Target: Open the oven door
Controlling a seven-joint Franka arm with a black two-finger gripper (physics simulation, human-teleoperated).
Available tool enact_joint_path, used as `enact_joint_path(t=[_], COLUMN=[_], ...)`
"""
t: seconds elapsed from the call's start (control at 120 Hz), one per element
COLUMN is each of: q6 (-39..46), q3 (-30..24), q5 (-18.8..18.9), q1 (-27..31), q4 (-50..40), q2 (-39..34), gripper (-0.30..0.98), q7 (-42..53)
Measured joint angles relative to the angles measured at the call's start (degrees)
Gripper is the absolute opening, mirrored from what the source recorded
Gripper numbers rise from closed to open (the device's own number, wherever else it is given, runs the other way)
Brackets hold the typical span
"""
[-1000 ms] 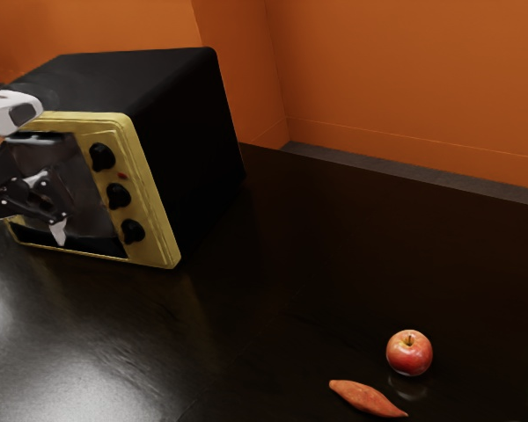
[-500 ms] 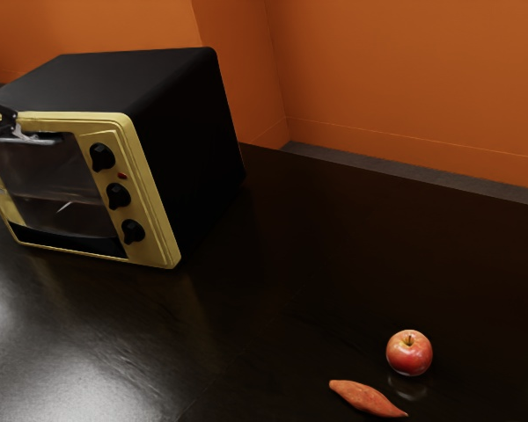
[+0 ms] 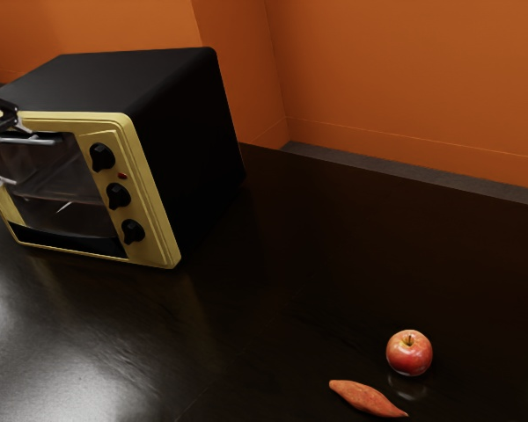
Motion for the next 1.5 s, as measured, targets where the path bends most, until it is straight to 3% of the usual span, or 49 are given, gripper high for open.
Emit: enact_joint_path(t=[1.05, 1.217, 1.5], q6=[2.0, 2.6, 5.6], q3=[0.4, 0.5, -0.1], q5=[-0.5, -0.7, 0.0], q1=[-0.7, -0.6, 5.0], q4=[2.2, -2.0, -21.7], q2=[5.6, 2.2, -15.4], gripper=[0.68, 0.68, 0.68], q7=[-4.0, -4.2, -4.4])
